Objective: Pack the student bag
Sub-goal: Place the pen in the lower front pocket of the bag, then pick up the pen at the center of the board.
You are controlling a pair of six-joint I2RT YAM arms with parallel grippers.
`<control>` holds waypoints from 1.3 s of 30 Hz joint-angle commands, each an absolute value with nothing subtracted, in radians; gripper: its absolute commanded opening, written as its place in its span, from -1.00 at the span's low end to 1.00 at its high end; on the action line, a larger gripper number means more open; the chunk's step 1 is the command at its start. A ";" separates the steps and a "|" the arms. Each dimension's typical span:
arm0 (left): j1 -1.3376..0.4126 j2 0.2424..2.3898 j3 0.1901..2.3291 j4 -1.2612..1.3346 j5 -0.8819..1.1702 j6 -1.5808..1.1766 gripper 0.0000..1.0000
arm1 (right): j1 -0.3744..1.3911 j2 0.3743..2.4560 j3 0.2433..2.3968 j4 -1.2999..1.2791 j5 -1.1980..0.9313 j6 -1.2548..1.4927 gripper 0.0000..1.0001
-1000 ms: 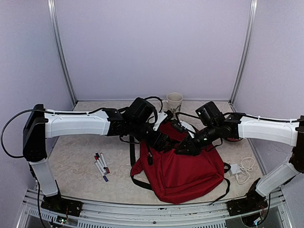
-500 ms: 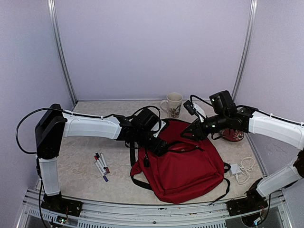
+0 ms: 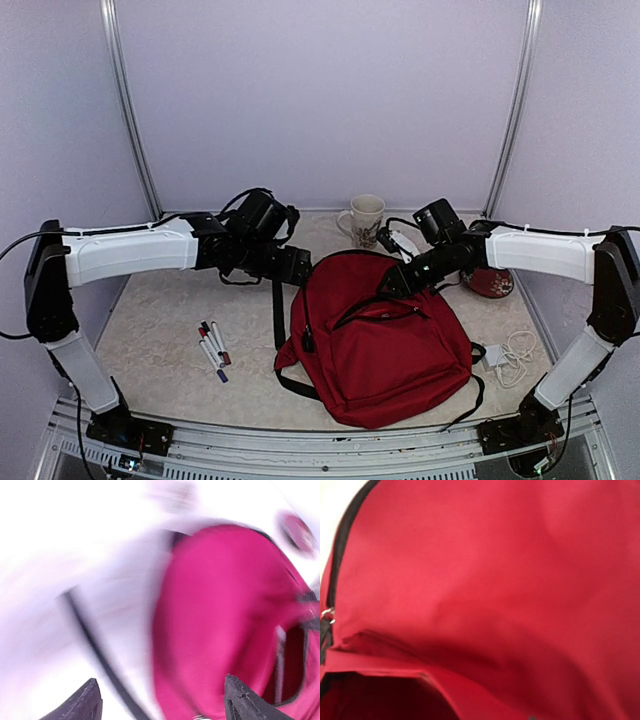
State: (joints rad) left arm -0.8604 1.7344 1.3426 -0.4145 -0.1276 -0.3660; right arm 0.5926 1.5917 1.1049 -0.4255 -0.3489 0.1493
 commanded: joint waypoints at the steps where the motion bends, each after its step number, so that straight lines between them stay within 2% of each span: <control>1: -0.822 1.635 1.228 -0.731 -0.402 -0.703 0.63 | 0.597 1.583 1.123 -0.428 -0.280 0.184 -0.21; 4: -0.784 1.551 1.067 -0.754 -0.354 -0.831 0.44 | 0.598 1.574 1.109 -0.424 -0.267 0.190 -0.21; 10: -0.752 1.387 0.845 -0.761 -0.311 -1.050 -0.11 | 0.603 1.552 1.078 -0.405 -0.275 0.189 -0.20; 14: -0.746 1.293 0.746 -0.718 -0.277 -1.106 -0.23 | 0.603 1.539 1.047 -0.393 -0.272 0.187 -0.19; 19: -0.734 1.327 0.688 -0.635 -0.192 -1.097 -0.32 | 0.603 1.531 1.033 -0.391 -0.263 0.184 -0.19; 23: -0.733 1.349 0.684 -0.632 -0.199 -1.091 -0.57 | 0.603 1.524 1.028 -0.394 -0.261 0.181 -0.19; 39: -0.714 1.402 0.604 -0.540 -0.141 -1.079 -0.59 | 0.603 1.504 1.021 -0.412 -0.236 0.172 -0.19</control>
State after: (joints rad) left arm -0.7280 1.3964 0.6426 -0.5564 -0.1608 -1.0767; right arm 0.5953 1.5410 1.0306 -0.4068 -0.2501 0.1776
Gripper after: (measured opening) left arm 0.209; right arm 0.404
